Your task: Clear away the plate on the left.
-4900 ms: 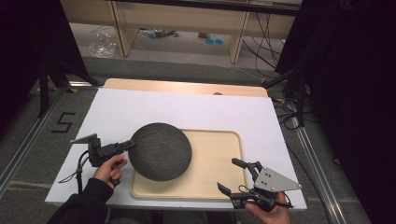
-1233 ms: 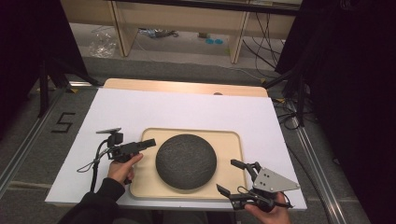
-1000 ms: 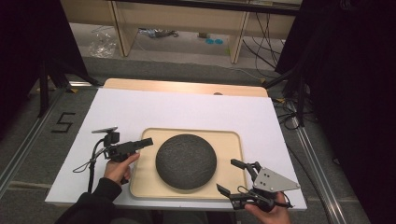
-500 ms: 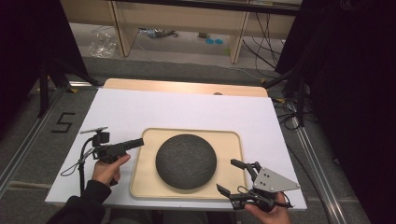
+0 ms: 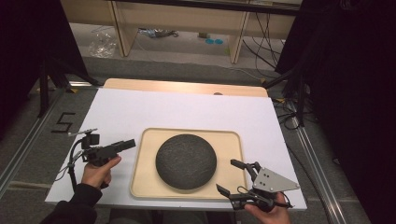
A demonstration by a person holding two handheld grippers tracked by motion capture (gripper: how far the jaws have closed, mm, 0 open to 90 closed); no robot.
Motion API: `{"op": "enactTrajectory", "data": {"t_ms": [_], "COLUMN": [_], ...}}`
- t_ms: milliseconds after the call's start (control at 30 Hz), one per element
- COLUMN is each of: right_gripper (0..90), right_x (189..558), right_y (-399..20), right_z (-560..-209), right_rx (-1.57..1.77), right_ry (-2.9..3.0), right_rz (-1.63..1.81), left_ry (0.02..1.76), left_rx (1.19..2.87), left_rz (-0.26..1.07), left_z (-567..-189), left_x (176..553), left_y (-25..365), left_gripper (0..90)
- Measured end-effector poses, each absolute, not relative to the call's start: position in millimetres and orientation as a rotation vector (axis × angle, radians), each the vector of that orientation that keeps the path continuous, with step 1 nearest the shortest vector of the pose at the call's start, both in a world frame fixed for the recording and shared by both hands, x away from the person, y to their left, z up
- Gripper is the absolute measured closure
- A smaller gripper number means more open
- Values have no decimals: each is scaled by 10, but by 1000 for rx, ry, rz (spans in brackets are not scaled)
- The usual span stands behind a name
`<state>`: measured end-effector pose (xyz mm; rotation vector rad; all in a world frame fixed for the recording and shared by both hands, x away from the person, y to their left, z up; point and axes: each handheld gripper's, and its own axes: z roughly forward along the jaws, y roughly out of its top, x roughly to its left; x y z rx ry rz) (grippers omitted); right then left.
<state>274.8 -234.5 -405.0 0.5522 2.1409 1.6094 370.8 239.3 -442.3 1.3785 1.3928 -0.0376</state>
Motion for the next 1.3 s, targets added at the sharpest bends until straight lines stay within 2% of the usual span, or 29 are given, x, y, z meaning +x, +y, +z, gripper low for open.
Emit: {"op": "enactTrajectory", "data": {"t_ms": [1300], "right_gripper": [170], "right_x": [2753], "right_y": [-2328], "right_z": [-4063], "right_rx": [548], "right_ry": [2123], "right_rz": [1632], "left_ry": [1214], "left_rx": [1588], "left_rz": [167], "left_z": [-4254], "left_x": [3324], "left_y": [2517], "left_gripper": [235]}}
